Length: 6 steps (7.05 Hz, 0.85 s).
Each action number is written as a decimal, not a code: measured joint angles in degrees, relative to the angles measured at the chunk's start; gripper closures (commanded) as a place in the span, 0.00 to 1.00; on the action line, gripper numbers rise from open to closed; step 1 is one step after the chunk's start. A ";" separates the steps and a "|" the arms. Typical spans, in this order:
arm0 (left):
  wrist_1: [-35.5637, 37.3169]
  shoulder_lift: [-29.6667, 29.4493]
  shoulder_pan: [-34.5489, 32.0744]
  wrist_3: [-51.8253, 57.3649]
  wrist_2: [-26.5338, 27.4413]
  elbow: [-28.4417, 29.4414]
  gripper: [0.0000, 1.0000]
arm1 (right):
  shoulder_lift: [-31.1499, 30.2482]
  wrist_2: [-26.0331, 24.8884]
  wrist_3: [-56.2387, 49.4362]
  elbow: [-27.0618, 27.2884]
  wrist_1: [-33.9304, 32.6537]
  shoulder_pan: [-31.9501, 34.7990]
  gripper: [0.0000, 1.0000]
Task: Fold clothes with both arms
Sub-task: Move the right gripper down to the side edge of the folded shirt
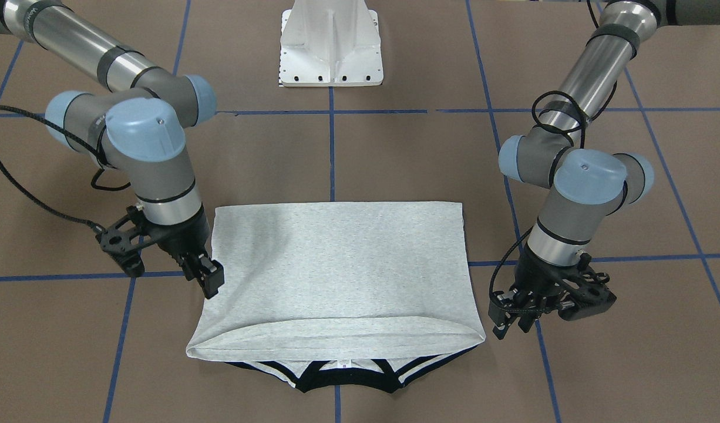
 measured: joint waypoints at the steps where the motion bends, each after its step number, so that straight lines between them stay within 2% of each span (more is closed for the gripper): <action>1: -0.01 0.10 0.01 0.00 0.00 0.01 0.39 | -3.95 0.01 3.02 4.37 0.03 -2.66 0.35; 3: -0.02 0.28 0.07 -0.01 0.00 -0.01 0.39 | -9.67 -0.63 5.57 8.03 0.87 -6.73 0.31; 6: -0.08 0.34 0.08 -0.01 0.02 -0.02 0.39 | -11.20 -2.07 8.52 8.59 1.33 -10.75 0.30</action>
